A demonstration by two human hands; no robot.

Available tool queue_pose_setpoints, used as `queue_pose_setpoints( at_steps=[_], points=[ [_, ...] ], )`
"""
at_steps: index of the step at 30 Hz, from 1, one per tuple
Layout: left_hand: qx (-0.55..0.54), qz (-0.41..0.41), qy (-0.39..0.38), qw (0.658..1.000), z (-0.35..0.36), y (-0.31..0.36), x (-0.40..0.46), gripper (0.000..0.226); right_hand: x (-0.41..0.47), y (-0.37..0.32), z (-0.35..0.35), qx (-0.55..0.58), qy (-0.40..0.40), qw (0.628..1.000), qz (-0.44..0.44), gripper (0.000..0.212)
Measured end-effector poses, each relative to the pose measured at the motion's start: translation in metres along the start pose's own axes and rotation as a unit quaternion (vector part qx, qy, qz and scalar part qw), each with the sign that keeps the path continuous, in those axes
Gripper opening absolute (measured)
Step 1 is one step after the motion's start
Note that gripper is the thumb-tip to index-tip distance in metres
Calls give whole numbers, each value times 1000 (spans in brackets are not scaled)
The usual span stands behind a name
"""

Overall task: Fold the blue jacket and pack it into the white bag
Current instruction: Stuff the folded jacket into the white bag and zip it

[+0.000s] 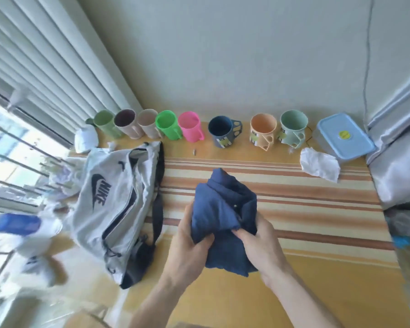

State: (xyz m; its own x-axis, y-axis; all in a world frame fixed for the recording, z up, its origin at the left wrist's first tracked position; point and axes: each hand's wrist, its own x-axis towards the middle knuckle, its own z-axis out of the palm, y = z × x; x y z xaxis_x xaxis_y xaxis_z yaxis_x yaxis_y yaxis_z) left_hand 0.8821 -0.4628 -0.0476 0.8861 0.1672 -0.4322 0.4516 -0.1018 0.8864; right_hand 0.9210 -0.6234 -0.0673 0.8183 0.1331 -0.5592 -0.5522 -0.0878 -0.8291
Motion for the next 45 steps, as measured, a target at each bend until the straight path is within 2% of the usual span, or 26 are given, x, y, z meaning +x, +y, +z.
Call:
queue_pose_setpoints(
  at_steps=[3,5,7,8,9,10,12,13,14,15,16,17,18,19,20,21,24,26,30,34,36,38,39,41,43,45],
  points=[
    [203,99,97,969,-38,-14,-4,92,-15,-18,74,20,-54,996,-72,46],
    [265,137,139,944,-53,-16,-5,87,-22,-23,119,15,-115,986,-118,53],
    [149,122,110,975,-69,-17,-14,65,-22,-25,159,-56,-112,976,-179,64],
    [61,102,40,992,-87,-20,-22,60,-18,-23,176,-90,-102,972,-192,67],
    [3,71,-35,997,-105,-19,-27,65,-12,-22,191,-115,-96,970,-194,63],
    [-98,-22,-55,993,-119,-21,-23,79,-4,-19,204,-123,-96,970,-187,55],
    [-105,-63,-86,989,-154,-36,-18,106,7,-11,224,-100,-118,981,-122,45],
    [-177,-84,-106,975,-177,-41,-14,106,13,-6,231,-74,-123,987,-72,43],
    [-232,-86,-97,964,-193,-46,-7,95,21,0,237,-51,-114,992,-27,42],
    [-252,-72,-53,964,-209,-53,3,73,29,6,242,-34,-96,995,12,39],
    [-202,-55,11,978,-225,-62,17,51,37,11,246,-20,-79,996,41,37],
    [-105,-31,94,990,-239,-73,34,41,46,15,250,-11,-64,996,55,34],
    [47,-5,181,982,-252,-87,53,35,54,15,255,-7,-48,997,58,33],
    [226,15,225,948,-265,-99,70,30,62,15,260,-5,-31,998,58,33],
    [376,16,217,901,-273,-110,86,28,71,13,265,-2,-18,998,58,32],
    [467,6,173,867,-278,-119,101,29,80,12,269,9,-9,998,58,31],
    [579,-1,36,815,-279,-129,126,35,105,7,282,42,13,997,61,22],
    [609,8,0,793,-279,-128,131,34,118,5,291,53,24,997,58,18],
    [591,18,-26,806,-283,-134,133,24,135,2,306,66,54,994,71,23],
    [573,-4,-38,819,-288,-140,135,31,141,3,319,61,54,995,61,22],
    [550,-2,-9,835,-291,-139,135,21,142,6,323,48,45,996,52,24],
    [514,11,51,856,-299,-137,131,13,144,11,328,31,33,998,54,28],
    [489,20,88,868,-303,-137,127,16,145,13,332,22,26,998,51,31],
    [416,42,132,899,-309,-132,117,41,147,17,340,10,18,998,56,38],
    [350,57,137,925,-311,-126,106,66,149,21,350,-4,6,998,65,38],
    [317,95,125,935,-311,-121,100,76,151,18,364,-27,-7,998,59,34]
  ],
)
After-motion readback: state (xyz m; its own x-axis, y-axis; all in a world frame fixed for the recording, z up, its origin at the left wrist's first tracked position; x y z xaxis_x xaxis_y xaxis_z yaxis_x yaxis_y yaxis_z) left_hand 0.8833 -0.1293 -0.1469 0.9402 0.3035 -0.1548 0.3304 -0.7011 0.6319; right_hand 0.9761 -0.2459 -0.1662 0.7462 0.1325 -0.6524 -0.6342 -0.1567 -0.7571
